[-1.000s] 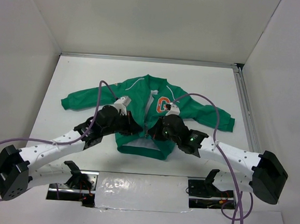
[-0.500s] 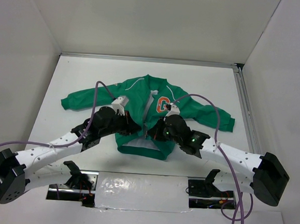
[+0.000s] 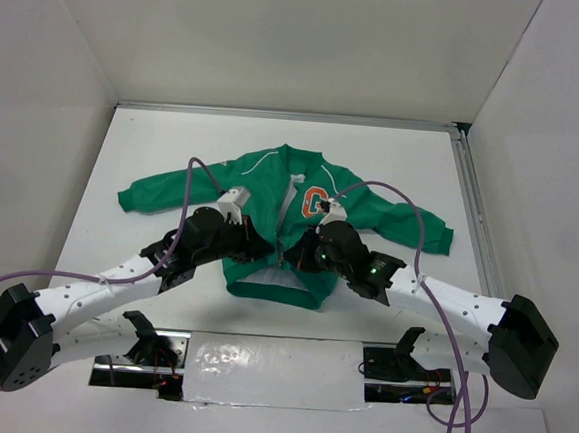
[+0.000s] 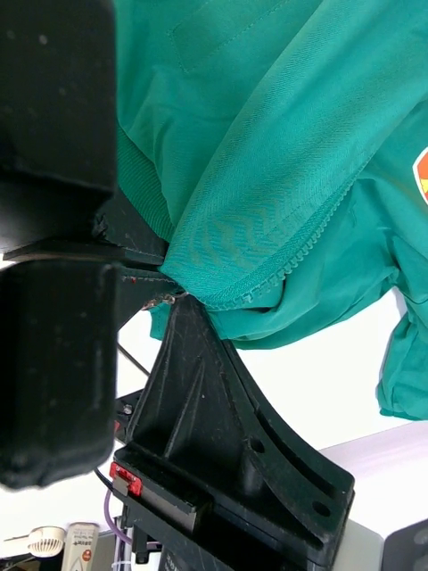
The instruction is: Zip up the jacket
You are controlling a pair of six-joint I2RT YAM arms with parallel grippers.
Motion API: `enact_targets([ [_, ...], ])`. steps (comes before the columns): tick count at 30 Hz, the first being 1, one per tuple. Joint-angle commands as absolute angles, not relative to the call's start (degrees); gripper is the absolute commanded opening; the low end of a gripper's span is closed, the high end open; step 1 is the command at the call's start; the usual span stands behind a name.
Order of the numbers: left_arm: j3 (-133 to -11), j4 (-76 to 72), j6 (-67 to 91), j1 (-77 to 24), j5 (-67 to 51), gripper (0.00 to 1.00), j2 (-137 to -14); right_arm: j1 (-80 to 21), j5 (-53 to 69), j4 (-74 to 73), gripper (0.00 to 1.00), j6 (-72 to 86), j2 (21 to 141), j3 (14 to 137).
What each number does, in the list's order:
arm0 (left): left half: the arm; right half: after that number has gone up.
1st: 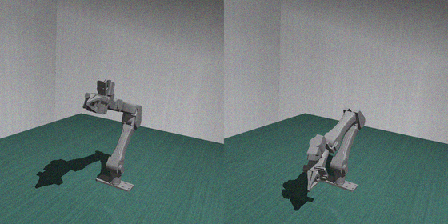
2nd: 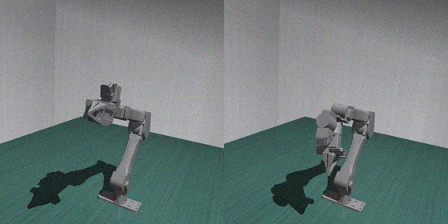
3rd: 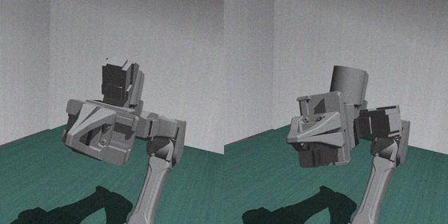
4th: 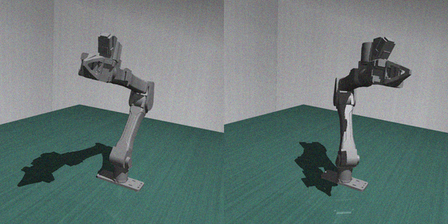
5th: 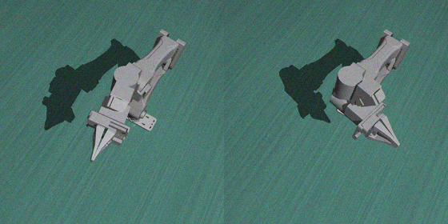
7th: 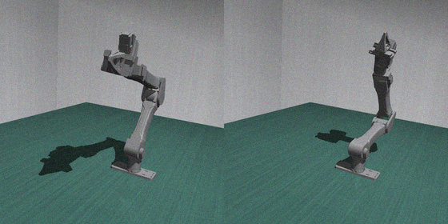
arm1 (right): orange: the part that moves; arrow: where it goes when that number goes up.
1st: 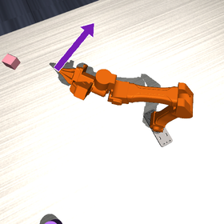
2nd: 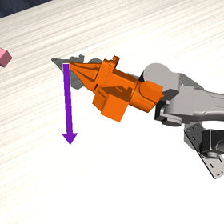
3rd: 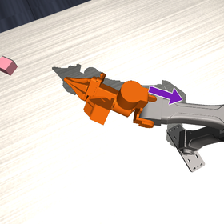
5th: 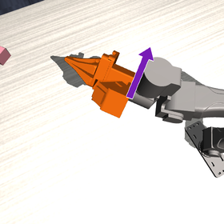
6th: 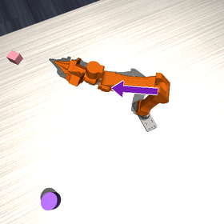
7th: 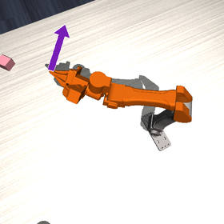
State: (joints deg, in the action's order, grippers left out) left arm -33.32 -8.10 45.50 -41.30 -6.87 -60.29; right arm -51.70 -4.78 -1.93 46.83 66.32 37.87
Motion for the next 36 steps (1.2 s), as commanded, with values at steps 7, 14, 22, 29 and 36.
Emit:
enact_targets([
  [7,-33.2,-13.1,47.3,-41.6,-8.2,0.00,-61.6,-51.5,-3.3,3.1,0.00,46.1,64.7,38.0],
  [14,-32.6,-14.1,47.5,-41.6,-10.0,0.00,-61.3,-50.9,-4.0,3.5,0.00,47.2,64.2,37.3],
  [22,-30.4,-14.9,47.9,-41.6,-11.7,0.00,-59.8,-48.0,-3.1,7.2,0.00,50.4,61.5,34.5],
  [29,-30.2,-17.0,47.9,-41.6,-14.8,0.00,-60.5,-47.9,-1.4,7.9,0.00,49.8,62.4,35.0],
  [36,-31.8,-15.6,48.7,-41.6,-14.5,0.02,-61.0,-47.8,-1.1,7.8,0.00,49.6,63.3,35.2],
])
